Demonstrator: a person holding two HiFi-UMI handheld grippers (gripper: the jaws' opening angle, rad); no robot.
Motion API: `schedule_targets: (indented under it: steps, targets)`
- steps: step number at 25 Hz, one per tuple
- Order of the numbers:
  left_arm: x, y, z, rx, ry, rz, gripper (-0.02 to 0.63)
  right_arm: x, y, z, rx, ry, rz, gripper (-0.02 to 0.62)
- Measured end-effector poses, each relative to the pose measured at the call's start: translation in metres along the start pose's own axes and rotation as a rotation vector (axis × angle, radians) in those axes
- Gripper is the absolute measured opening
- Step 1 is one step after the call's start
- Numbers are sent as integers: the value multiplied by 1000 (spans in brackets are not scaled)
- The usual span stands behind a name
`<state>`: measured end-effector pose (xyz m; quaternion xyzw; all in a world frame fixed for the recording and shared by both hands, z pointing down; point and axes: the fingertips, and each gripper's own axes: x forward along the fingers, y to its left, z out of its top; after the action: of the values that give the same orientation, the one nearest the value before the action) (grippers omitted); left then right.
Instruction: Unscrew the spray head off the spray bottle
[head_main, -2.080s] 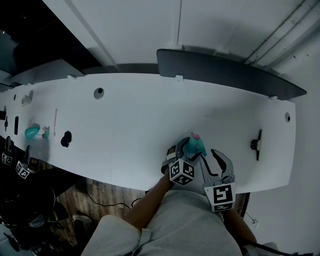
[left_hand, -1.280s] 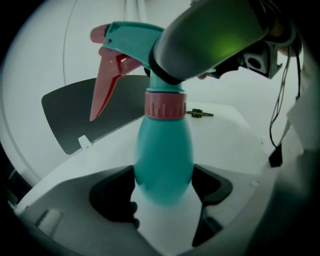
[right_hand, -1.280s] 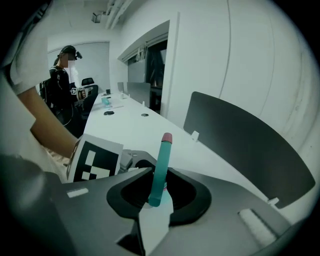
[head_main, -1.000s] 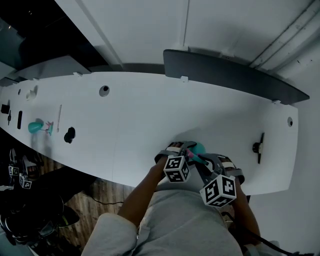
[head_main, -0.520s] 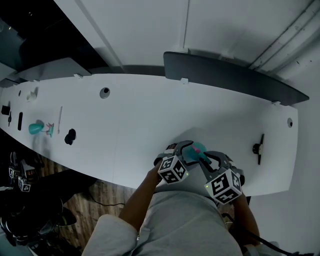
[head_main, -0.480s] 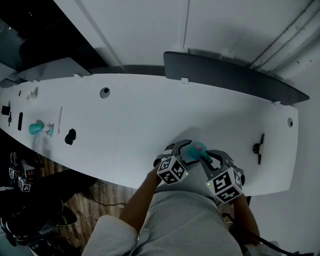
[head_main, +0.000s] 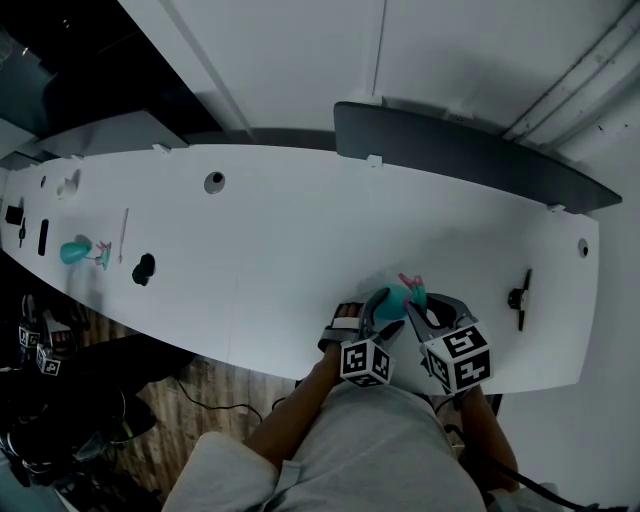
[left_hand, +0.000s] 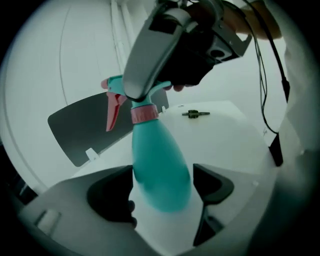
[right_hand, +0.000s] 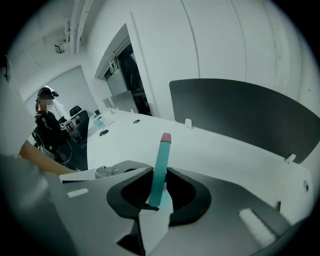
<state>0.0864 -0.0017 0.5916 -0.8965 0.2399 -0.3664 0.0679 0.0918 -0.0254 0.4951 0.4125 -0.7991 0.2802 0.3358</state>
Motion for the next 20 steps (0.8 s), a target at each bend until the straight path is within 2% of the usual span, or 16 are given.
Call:
schedule_targets:
  steps: [4, 6, 7, 9, 11, 13, 15, 17, 20]
  targets:
    - [4, 0, -1, 6, 3, -2, 351, 0, 3, -3, -20, 11, 3, 91]
    - [4, -3, -1, 0, -15, -42, 345, 0, 7, -4, -73, 19, 12, 91]
    - [3, -7, -1, 1, -34, -88, 344, -1, 10, -5, -131, 28, 21, 91]
    - [-1, -18, -1, 19, -84, -233, 344, -3, 23, -9, -306, 48, 62, 91]
    - [-9, -28, -3, 79, -109, -389, 339, -7, 39, -16, -506, 69, 128, 91]
    - [-15, -36, -5, 145, -111, -492, 334, -10, 49, -24, -619, 92, 183, 91]
    - [-17, -39, -5, 157, -113, -528, 336, -11, 50, -25, -605, 102, 197, 91]
    - [-16, -34, -2, 101, -128, -499, 339, -9, 44, -21, -550, 97, 173, 91]
    - [-20, -8, 9, -131, -198, -392, 334, -6, 26, -14, -429, 91, 85, 91]
